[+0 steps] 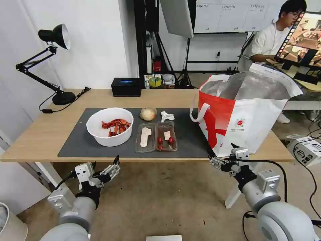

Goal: Pick up the trash from the table and place it into the takeout bag.

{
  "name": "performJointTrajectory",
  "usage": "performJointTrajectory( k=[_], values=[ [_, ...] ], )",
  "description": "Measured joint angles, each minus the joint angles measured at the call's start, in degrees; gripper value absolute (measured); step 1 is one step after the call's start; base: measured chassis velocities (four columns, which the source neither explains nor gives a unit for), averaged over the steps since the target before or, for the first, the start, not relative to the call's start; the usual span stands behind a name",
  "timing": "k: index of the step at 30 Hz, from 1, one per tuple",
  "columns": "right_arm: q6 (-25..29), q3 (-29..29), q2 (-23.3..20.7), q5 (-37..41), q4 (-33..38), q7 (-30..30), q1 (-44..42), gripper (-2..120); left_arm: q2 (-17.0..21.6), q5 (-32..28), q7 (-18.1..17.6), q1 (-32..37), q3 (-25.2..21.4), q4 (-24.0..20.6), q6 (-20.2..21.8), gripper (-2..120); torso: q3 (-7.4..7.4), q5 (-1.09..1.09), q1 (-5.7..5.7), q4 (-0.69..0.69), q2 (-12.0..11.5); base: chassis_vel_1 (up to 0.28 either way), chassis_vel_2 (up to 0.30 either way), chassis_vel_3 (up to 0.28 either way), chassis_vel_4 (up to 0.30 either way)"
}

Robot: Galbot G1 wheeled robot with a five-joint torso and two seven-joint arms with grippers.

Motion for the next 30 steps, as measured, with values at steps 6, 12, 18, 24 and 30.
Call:
performJointTrajectory(
  k=[6, 12, 18, 24, 30],
  values=[
    [0.7, -0.2, -0.1, 0.0, 0.0, -0.1, 0.4, 100, 0.4, -12.8, -3.3, -2.5, 1.5, 1.5, -4.2, 100, 0.0, 0.0, 0.0, 0.0, 0.0, 0.0, 0.0, 0.0, 0.0],
    [1.0, -1.1, -0.6, 0.0, -0.5, -0.2, 0.7, 100, -0.6, -20.7, -5.0, -3.4, 2.4, 1.8, -4.8, 100, 0.0, 0.0, 0.0, 0.0, 0.0, 0.0, 0.0, 0.0, 0.0],
    [1.0, -1.8, -0.7, -0.2, -0.7, -0.2, 0.9, 100, -2.1, -22.6, -6.3, -4.3, 4.2, 2.2, -4.1, 100, 0.0, 0.0, 0.0, -0.01, 0.0, 0.0, 0.0, 0.0, 0.0],
    [1.4, -3.2, -2.3, -0.1, -1.2, -0.3, 2.0, 100, -4.7, -23.2, -9.1, -5.3, 7.6, 3.2, -6.4, 100, 0.0, 0.0, 0.0, 0.01, 0.0, 0.0, 0.0, 0.0, 0.0],
    [2.4, -3.3, -2.3, -0.1, -1.2, -0.3, 1.4, 100, -6.2, -23.8, -9.3, -6.3, 12.1, 5.1, -8.7, 100, 0.0, 0.01, 0.0, 0.0, 0.0, 0.0, 0.0, 0.0, 0.0]
  ],
)
